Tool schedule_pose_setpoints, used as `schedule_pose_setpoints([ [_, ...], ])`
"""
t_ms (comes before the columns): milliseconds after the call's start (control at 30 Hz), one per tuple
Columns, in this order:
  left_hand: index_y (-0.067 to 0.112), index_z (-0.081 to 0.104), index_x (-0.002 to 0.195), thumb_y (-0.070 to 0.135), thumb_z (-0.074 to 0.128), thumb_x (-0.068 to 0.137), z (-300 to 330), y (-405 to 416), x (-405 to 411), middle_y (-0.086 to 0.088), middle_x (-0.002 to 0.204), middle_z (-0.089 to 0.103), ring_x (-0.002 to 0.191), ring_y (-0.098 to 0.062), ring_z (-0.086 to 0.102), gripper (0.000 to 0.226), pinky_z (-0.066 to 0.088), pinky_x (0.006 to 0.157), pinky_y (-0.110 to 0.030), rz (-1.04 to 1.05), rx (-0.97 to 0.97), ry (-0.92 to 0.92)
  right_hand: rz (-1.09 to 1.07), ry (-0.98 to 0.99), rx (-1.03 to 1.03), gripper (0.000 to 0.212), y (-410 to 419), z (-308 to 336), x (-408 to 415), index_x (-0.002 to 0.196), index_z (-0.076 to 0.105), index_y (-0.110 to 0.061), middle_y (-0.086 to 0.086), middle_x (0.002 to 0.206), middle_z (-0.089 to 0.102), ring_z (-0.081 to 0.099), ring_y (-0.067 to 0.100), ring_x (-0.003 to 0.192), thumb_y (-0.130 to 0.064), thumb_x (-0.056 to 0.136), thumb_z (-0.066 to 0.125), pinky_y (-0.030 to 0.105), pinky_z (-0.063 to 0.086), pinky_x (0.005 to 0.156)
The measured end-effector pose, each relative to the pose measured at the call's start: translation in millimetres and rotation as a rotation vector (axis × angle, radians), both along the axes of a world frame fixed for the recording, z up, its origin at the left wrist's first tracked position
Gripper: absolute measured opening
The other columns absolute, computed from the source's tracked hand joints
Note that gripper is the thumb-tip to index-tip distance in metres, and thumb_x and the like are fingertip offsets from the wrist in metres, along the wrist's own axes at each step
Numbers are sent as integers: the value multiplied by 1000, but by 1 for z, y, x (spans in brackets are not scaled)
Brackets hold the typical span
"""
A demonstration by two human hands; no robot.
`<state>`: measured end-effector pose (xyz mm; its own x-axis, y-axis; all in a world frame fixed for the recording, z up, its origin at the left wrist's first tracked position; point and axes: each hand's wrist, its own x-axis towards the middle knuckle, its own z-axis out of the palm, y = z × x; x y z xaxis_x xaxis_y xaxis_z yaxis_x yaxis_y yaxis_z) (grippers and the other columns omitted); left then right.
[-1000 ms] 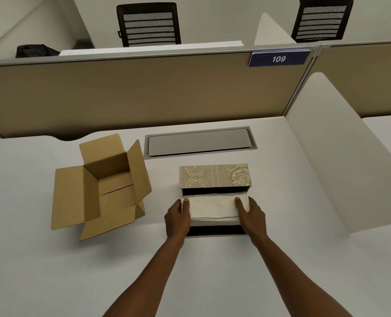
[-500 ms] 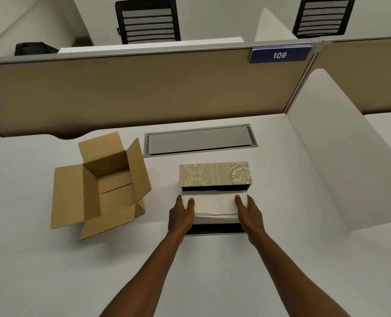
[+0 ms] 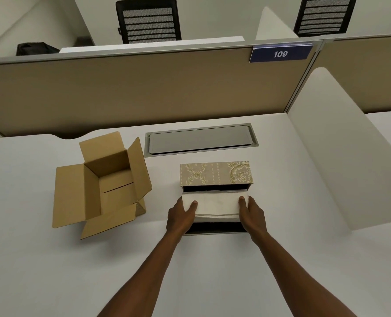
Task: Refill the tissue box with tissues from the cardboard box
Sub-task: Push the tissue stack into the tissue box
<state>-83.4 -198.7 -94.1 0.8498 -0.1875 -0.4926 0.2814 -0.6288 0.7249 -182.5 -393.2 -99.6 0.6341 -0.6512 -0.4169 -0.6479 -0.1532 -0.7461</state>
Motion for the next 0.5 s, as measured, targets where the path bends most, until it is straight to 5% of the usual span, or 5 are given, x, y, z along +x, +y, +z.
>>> schedule_pose_setpoints([
  [367,15,35,153,53,33,103,-2,-1,3,-10,154,43,140,-30,41,62,36,113,-41,-63,99,-14,24,31,-153,51,1,1,1,141,51,-4,20,134,64,59,39,123,-38,109,33,43,45,103],
  [500,11,51,139,46,26,106,0,-7,5,-14,139,57,126,-32,54,54,44,108,-42,-87,161,-50,22,23,-157,48,0,1,1,136,55,-3,20,130,66,61,38,119,-37,109,34,41,46,100],
])
